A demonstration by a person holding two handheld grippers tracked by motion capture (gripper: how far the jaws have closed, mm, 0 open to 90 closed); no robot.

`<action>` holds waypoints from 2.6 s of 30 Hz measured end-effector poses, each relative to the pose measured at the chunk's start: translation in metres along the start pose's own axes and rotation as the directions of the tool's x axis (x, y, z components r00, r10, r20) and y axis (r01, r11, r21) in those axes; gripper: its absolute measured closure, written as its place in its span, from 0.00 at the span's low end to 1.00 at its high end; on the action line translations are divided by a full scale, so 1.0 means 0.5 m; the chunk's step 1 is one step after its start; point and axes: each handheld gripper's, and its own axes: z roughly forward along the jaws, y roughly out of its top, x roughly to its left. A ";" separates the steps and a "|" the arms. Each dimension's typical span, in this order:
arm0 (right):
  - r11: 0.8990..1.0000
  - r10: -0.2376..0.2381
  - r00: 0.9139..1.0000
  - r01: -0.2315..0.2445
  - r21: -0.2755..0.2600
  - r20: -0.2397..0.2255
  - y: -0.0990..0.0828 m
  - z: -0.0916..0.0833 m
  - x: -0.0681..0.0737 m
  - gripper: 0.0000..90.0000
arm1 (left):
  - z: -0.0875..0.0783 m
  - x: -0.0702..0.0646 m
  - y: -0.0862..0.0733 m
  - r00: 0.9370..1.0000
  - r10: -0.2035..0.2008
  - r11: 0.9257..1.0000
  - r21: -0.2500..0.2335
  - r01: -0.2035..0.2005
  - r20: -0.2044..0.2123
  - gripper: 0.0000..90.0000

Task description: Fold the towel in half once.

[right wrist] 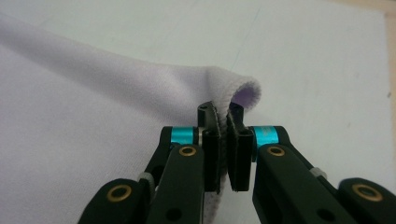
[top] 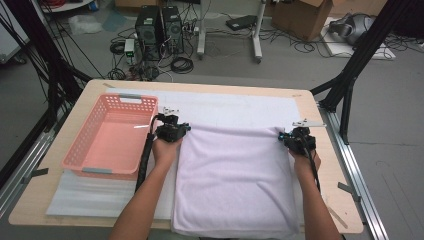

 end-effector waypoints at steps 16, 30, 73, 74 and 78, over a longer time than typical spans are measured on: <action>0.997 0.038 0.998 -0.034 -0.075 0.053 0.080 0.080 -0.049 0.96 | 0.074 0.021 0.101 0.999 0.024 0.999 -0.047 -0.025 -0.023 0.95; 0.996 0.066 0.996 -0.063 -0.055 0.066 0.088 0.126 -0.056 0.79 | 0.091 0.039 0.084 0.999 0.015 1.000 -0.026 -0.014 0.034 0.76; 1.000 -0.027 0.996 0.027 -0.002 -0.082 -0.088 -0.146 0.048 0.71 | -0.149 -0.049 -0.115 0.954 0.178 0.984 -0.068 -0.166 0.241 0.53; 1.000 -0.029 0.996 0.029 -0.004 -0.085 -0.095 -0.152 0.052 0.71 | -0.155 -0.048 -0.123 0.953 0.173 0.985 -0.068 -0.161 0.247 0.52; 0.999 -0.030 0.994 0.029 -0.016 -0.108 -0.126 -0.175 0.065 0.69 | -0.178 -0.048 -0.156 0.946 0.161 0.986 -0.016 -0.163 0.281 0.46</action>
